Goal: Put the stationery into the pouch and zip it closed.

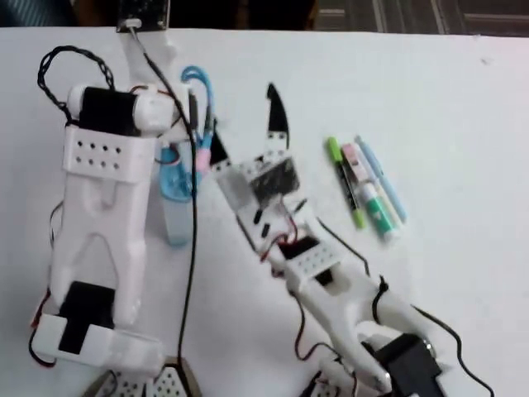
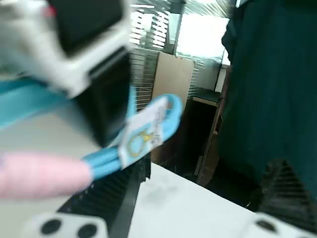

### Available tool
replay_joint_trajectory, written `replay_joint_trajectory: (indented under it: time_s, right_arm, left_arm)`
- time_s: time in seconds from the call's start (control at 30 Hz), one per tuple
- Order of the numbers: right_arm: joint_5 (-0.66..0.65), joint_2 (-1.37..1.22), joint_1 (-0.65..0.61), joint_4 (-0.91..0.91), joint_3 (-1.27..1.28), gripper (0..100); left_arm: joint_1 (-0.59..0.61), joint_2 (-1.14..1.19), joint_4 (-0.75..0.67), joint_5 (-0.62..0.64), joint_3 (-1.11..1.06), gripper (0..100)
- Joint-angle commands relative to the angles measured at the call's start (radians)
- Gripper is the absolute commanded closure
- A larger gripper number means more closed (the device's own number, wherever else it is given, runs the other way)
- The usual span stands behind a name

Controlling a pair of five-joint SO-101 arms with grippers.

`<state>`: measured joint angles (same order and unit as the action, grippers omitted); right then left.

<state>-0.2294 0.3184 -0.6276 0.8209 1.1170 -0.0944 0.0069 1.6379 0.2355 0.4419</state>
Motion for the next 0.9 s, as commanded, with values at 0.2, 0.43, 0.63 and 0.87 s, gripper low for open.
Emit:
replay_joint_trajectory:
  time_s: [0.2,0.43,0.63,0.87]
  right_arm:
    - [-0.107,0.065,-0.065,0.150,0.173,64.0]
    - [-0.107,0.058,-0.064,0.323,0.262,64.0]
    - [-0.117,0.067,-0.059,0.495,0.354,64.0]
    - [-0.115,0.068,-0.062,0.527,0.453,64.0]
  left_arm:
    - [0.005,0.015,-0.003,0.011,-0.005,98]
    - [0.005,0.015,-0.003,0.011,-0.005,98]
    - [0.005,0.015,-0.003,0.011,-0.005,98]
    - [0.005,0.015,-0.003,0.011,-0.005,98]
